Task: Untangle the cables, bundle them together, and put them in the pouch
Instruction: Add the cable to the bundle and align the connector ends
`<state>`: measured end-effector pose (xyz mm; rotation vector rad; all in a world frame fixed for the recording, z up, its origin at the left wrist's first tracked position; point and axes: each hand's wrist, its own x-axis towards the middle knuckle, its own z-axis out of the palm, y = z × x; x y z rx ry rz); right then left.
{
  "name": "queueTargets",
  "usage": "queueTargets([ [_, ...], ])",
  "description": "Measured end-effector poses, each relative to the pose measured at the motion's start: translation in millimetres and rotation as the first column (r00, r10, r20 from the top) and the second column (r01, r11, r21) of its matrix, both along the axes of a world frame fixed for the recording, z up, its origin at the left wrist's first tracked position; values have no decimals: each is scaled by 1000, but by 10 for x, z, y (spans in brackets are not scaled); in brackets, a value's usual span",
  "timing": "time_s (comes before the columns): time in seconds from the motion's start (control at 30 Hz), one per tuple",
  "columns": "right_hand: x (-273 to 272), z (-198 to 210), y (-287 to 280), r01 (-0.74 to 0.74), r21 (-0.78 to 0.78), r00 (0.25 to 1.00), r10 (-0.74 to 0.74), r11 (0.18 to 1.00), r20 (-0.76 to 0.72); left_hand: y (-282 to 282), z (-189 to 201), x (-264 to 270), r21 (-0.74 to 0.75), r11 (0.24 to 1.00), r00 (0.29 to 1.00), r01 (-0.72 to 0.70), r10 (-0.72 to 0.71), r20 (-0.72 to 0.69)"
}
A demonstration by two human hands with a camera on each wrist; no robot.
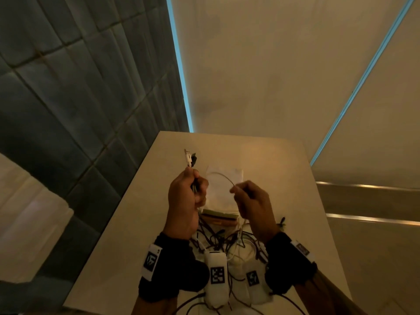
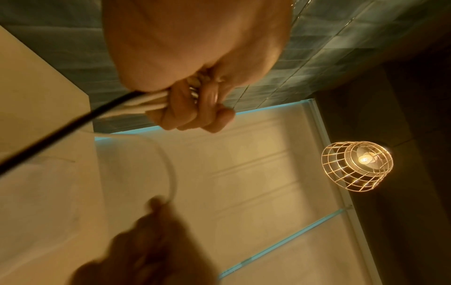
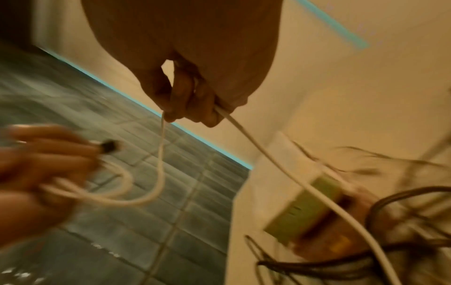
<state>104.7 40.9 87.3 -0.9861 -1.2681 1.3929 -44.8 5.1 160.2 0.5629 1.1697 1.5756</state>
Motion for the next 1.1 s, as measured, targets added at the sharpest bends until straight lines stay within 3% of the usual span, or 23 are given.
queueTargets([
  [0.13, -79, 514, -174, -163, 155, 985, 170, 974, -32, 13, -44, 41, -86, 996, 999, 30, -29, 15],
  [0.27, -131, 487, -281, -253, 112, 963, 261, 961, -66, -11, 40, 28, 53, 990, 955, 133, -142, 261],
  [0.33, -124, 367, -291, -255, 75, 963, 260, 964, -66, -23, 96, 23, 134, 982, 933, 135, -172, 316],
  [0.47, -124, 138, -327, -326, 7, 944, 326, 945, -46, -2, 124, 20, 230, 963, 947, 140, -198, 254],
  [0.67, -78, -331, -253, -359, -88, 933, 356, 929, -45, -15, 56, 27, 235, 959, 948, 161, -216, 235],
  [0.9, 61, -1109, -335, -237, -221, 958, 265, 946, 107, -34, 120, -90, 239, 965, 965, 109, -160, 207],
  [1.1, 71, -1430, -361, -163, -280, 964, 213, 946, 160, -60, 142, -166, 210, 975, 982, 74, -108, 156],
])
